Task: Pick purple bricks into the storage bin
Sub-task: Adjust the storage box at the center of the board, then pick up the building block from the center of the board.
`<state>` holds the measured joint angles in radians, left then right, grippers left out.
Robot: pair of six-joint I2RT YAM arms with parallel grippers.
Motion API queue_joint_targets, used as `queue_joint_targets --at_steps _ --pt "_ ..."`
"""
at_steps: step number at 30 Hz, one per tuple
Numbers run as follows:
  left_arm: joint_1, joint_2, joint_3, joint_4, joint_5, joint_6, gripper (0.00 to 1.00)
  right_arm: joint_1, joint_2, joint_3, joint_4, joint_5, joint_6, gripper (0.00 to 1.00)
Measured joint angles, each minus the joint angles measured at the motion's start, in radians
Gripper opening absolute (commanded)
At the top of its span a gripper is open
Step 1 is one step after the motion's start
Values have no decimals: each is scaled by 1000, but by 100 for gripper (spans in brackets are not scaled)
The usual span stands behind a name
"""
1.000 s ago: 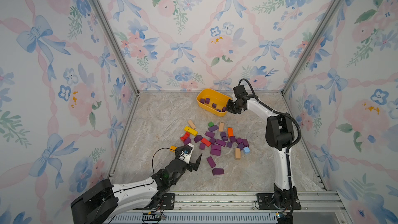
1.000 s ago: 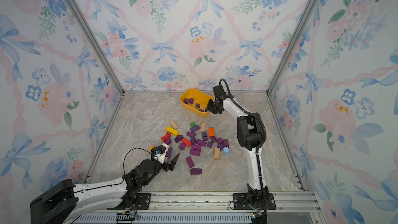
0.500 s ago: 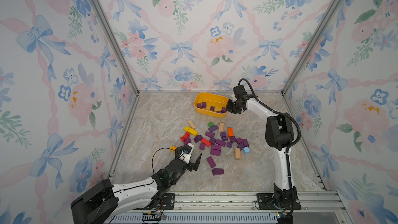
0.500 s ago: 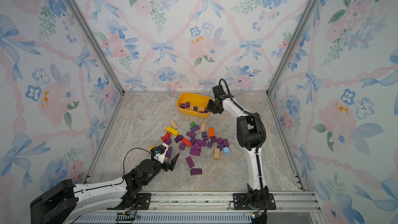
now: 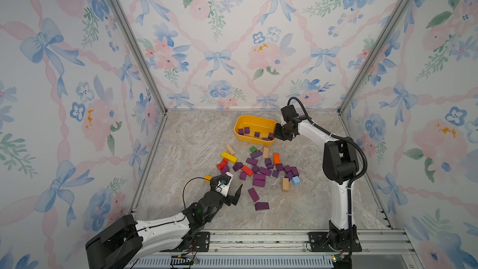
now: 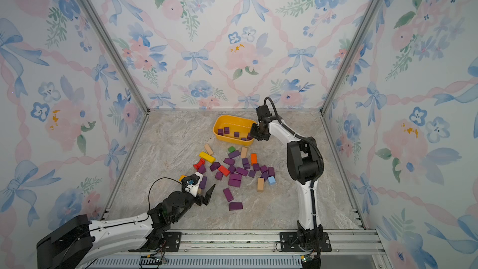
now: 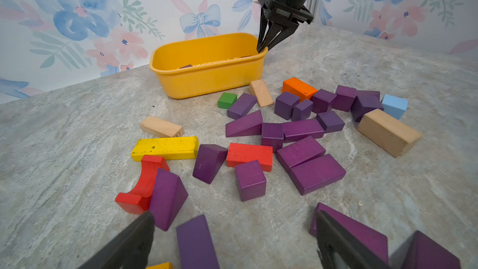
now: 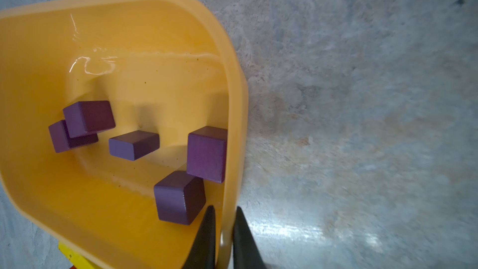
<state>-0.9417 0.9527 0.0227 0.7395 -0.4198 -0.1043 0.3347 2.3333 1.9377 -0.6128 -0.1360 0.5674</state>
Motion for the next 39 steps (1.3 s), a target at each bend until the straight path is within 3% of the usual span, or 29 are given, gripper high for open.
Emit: queue_joint_targets --at_steps 3,6,13,20,31,39 --pt "0 0 0 0 0 0 98 11 -23 -25 -15 14 0 15" --pt "0 0 0 0 0 0 98 27 -63 -83 -14 18 3 36" --pt "13 31 3 8 1 -13 98 45 -161 -187 12 38 -12 54" --pt "42 162 62 -4 -8 -65 98 62 -289 -256 53 71 -30 62" --pt "66 10 151 -148 -36 -157 98 127 -615 -486 86 142 -74 70" --pt "79 67 312 -405 -33 -277 98 77 -871 -695 105 103 -127 92"
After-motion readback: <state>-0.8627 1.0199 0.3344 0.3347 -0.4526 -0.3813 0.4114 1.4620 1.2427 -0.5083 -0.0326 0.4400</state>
